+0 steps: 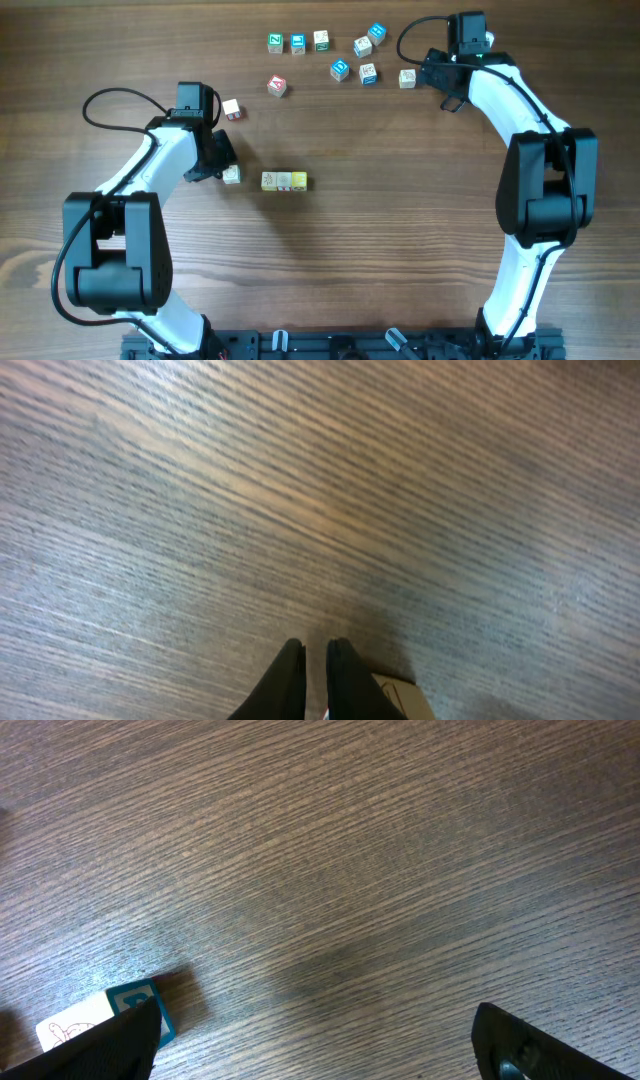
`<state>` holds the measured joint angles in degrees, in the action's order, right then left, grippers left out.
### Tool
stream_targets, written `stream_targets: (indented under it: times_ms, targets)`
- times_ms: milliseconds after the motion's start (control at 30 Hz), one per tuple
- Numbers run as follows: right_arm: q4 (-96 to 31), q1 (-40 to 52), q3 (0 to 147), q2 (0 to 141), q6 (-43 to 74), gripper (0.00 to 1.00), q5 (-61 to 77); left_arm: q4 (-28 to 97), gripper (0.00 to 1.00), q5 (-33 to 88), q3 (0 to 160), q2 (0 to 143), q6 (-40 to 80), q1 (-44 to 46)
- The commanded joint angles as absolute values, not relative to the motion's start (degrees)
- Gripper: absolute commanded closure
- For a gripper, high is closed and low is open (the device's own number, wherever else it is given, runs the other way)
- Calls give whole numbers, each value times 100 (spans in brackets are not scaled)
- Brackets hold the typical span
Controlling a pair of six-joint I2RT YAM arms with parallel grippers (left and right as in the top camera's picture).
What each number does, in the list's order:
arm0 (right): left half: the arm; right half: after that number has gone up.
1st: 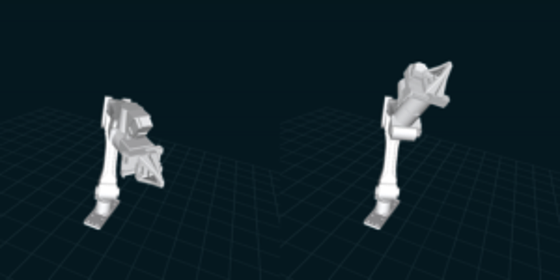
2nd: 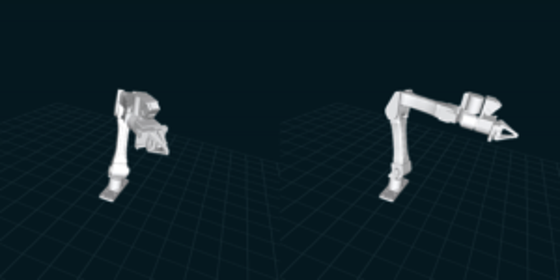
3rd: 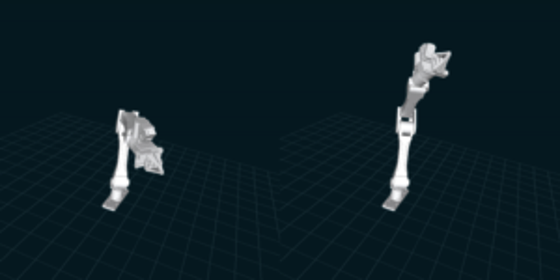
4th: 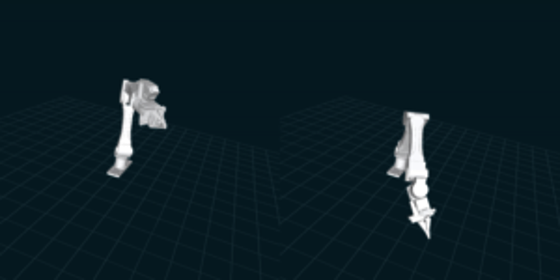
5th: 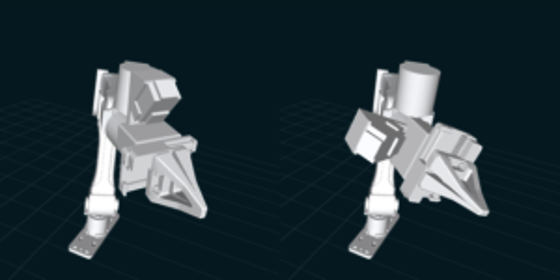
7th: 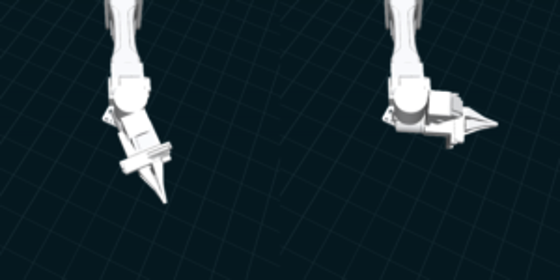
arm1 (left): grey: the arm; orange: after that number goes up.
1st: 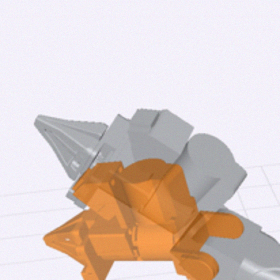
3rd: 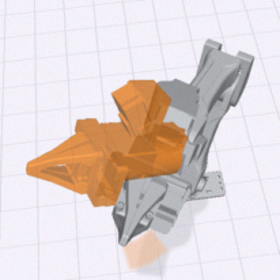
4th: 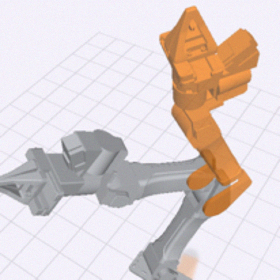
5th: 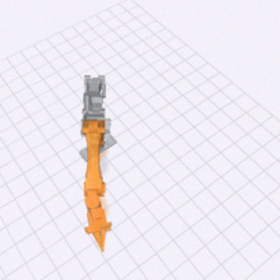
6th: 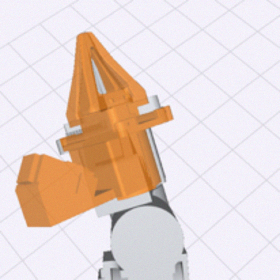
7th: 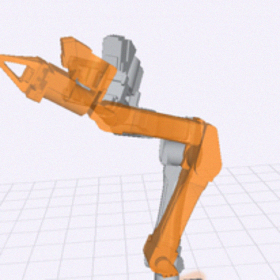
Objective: Form a horizontal line
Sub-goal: 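Carry the '1' block down to the left end of the row, left gripper, then lower the '1' block left of the ladybug block and open the left gripper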
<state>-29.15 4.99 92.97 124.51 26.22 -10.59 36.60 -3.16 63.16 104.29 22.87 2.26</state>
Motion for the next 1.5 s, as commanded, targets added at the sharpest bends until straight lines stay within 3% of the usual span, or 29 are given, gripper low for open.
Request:
stream_targets:
  times_ms: [0,200,367,933,1467]
  targets:
    - [-2906,517,9249,12429,2552,0,-1175,3712,90,51,6289,10468,2272,242]
    - [-2906,519,9249,12429,2554,0,-1175,3881,89,449,6289,10468,2274,259]
    - [-2908,519,9249,12429,2554,0,-1175,4224,87,-93,6289,10468,2274,259]
    - [-2908,519,9249,12429,2552,0,-1175,3723,89,224,6289,10468,2279,569]
    - [-2908,519,9249,12429,2552,0,-1175,4036,91,342,6289,10468,2274,740]
